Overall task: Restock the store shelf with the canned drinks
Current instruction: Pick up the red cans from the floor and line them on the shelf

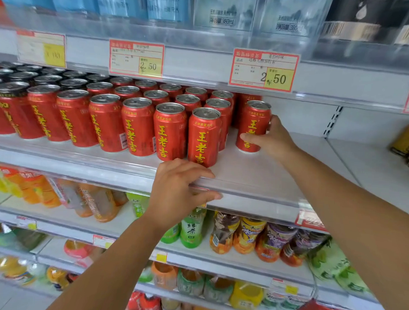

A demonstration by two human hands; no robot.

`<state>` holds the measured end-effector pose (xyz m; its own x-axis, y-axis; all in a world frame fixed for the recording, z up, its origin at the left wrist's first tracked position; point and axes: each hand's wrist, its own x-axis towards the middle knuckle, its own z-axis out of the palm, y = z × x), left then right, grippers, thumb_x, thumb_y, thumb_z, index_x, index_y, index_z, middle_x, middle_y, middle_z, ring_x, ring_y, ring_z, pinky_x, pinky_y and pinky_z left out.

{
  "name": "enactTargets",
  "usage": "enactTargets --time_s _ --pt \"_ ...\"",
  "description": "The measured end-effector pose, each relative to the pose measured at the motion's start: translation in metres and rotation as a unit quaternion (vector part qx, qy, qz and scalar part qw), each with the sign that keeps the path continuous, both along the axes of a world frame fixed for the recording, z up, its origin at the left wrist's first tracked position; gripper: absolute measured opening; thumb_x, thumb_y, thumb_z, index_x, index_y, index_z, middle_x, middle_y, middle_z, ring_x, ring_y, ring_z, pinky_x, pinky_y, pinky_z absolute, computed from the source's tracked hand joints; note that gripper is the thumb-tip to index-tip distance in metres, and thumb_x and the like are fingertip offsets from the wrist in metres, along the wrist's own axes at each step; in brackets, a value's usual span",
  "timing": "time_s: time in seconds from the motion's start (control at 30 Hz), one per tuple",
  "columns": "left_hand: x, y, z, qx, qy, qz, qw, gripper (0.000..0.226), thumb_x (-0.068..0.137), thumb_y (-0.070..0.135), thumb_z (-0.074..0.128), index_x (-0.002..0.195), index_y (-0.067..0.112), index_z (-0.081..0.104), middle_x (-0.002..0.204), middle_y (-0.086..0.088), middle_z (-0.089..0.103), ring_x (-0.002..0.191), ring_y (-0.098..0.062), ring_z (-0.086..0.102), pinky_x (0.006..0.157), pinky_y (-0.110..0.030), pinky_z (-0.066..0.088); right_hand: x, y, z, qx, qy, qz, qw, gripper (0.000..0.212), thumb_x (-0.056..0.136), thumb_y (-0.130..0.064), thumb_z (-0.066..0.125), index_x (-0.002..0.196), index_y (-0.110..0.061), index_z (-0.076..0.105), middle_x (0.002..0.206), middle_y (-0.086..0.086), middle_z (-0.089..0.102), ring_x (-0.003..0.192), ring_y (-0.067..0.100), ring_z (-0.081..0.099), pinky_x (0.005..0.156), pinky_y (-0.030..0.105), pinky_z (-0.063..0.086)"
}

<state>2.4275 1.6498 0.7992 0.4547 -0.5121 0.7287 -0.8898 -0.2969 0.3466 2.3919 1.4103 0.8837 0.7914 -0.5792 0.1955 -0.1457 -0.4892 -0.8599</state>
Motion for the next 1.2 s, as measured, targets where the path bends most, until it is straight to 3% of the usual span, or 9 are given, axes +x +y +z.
enactTargets --time_s 0.17,0.33,0.6,0.77,0.87,0.93,1.07,1.2 --pt "-0.002 0.0 0.0 -0.001 0.004 0.007 1.0 0.042 0.069 0.066 0.073 0.093 0.032 0.075 0.1 0.02 0.071 0.088 -0.011 0.061 0.081 -0.045 0.047 0.024 -0.008 -0.004 -0.004 0.004 -0.005 1.0 0.085 0.072 -0.029 0.083 0.141 -0.017 0.034 0.139 0.004 0.051 0.123 0.021 0.053 0.09 0.028 0.041" --pt "0.0 0.001 -0.002 -0.001 -0.003 0.007 1.0 0.043 0.069 0.067 0.072 0.094 0.032 0.075 0.1 0.02 0.071 0.088 -0.012 0.061 0.081 -0.045 0.046 0.036 -0.005 -0.014 0.002 -0.026 -0.032 0.999 0.08 0.075 -0.03 0.082 0.137 -0.012 0.035 0.136 0.006 0.052 0.108 0.012 0.051 0.086 0.024 0.041" --pt "-0.001 0.002 -0.001 0.002 -0.015 0.01 1.0 0.041 0.07 0.066 0.071 0.093 0.032 0.075 0.099 0.019 0.071 0.088 -0.013 0.061 0.081 -0.044 0.045 0.044 -0.009 -0.02 0.004 -0.017 -0.032 0.999 0.079 0.077 -0.037 0.079 0.138 -0.016 0.034 0.138 0.007 0.053 0.12 0.023 0.056 0.089 0.026 0.042" --pt "-0.002 0.002 0.004 0.009 0.006 0.007 1.0 0.041 0.068 0.064 0.075 0.094 0.033 0.074 0.095 0.019 0.071 0.085 -0.012 0.06 0.081 -0.045 0.048 0.025 -0.006 -0.01 0.005 0.05 -0.046 0.998 0.087 0.08 -0.049 0.072 0.146 -0.015 0.027 0.145 0.01 0.045 0.128 0.026 0.049 0.093 0.028 0.039" --pt "-0.011 0.003 0.008 0.013 0.017 0.035 0.999 0.045 0.069 0.062 0.07 0.104 0.033 0.072 0.105 0.019 0.068 0.101 -0.012 0.057 0.097 -0.035 0.038 -0.009 0.004 0.004 -0.014 0.051 -0.045 0.998 0.07 0.085 -0.049 0.066 0.142 -0.019 0.038 0.138 0.006 0.05 0.121 0.022 0.053 0.082 0.025 0.04" --pt "-0.027 -0.002 0.009 0.004 -0.006 0.03 1.0 0.043 0.072 0.05 0.069 0.109 0.028 0.071 0.113 0.015 0.066 0.111 -0.015 0.054 0.099 -0.029 0.032 -0.042 0.013 0.009 -0.029 0.0 -0.041 0.999 0.052 0.088 -0.041 0.064 0.134 -0.022 0.048 0.127 0.002 0.057 0.11 0.016 0.058 0.075 0.023 0.043" --pt "-0.082 -0.027 -0.01 0.002 -0.024 -0.108 0.994 0.026 0.078 0.027 0.071 0.102 0.017 0.072 0.109 0.006 0.068 0.102 -0.018 0.059 0.097 -0.029 0.04 -0.123 0.034 -0.006 -0.039 -0.16 -0.056 0.985 0.018 0.09 -0.018 0.064 0.107 -0.022 0.064 0.093 -0.009 0.066 0.086 0.002 0.062 0.08 0.017 0.046" --pt "-0.138 -0.053 -0.072 0.064 0.048 -0.231 0.97 0.021 0.084 0.025 0.063 0.1 0.016 0.073 0.113 0.003 0.067 0.103 -0.017 0.058 0.096 -0.026 0.04 -0.217 0.048 -0.052 -0.013 -0.186 -0.115 0.976 0.019 0.092 -0.012 0.059 0.098 -0.029 0.062 0.088 -0.008 0.066 0.078 0.012 0.064 0.069 0.024 0.052"
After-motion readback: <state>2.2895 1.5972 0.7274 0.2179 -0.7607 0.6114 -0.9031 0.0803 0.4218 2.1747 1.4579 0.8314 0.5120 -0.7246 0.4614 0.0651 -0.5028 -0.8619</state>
